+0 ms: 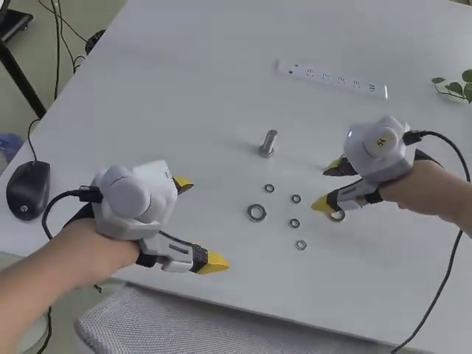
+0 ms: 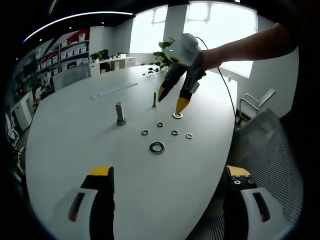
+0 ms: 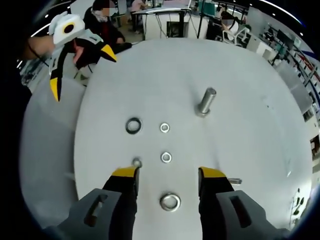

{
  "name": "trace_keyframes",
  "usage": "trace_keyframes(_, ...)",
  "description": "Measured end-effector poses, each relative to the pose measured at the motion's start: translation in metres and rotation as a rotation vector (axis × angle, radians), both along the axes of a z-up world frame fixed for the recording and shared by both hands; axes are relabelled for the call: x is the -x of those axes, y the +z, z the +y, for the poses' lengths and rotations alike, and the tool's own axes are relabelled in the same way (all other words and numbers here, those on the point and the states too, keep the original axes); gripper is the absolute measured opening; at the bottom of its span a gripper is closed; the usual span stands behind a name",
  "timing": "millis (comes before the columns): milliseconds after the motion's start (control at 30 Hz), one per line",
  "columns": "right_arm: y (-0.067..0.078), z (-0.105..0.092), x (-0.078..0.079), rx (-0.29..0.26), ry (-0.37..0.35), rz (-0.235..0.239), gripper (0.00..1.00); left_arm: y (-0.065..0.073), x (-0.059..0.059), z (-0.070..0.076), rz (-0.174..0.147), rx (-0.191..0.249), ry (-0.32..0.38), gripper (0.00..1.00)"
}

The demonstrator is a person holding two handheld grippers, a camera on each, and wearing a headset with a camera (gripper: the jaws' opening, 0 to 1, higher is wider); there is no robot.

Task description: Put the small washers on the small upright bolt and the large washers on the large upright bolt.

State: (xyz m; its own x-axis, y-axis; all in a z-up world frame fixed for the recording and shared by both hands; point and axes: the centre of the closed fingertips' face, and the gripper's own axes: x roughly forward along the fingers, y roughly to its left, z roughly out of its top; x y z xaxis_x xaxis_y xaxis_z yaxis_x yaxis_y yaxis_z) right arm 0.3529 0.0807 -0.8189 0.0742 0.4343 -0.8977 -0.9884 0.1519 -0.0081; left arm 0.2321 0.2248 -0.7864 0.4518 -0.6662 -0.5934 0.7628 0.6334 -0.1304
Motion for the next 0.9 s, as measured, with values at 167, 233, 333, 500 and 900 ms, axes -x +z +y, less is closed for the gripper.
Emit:
trace_keyframes(167,-0.006,0.01,0.0,0.011,0.044,0.005,0.47,0.002,0.0,-0.003,-0.005,0.01,0.003,0.91)
trace_keyframes(233,-0.011,0.013,0.0,0.026,0.065,0.005,0.46,0.001,0.0,-0.002,-0.009,-0.003,-0.003,0.91)
trace_keyframes(333,-0.019,0.017,0.001,0.047,0.095,0.007,0.46,0.001,-0.003,-0.001,-0.008,0.005,0.004,0.9)
trace_keyframes(500,-0.029,0.019,0.001,0.082,0.13,0.006,0.43,0.004,-0.004,-0.004,-0.015,0.017,-0.001,0.9)
trace_keyframes(900,-0.046,0.019,0.004,0.121,0.143,0.041,0.36,0.011,-0.002,-0.01,-0.028,0.043,-0.009,0.88)
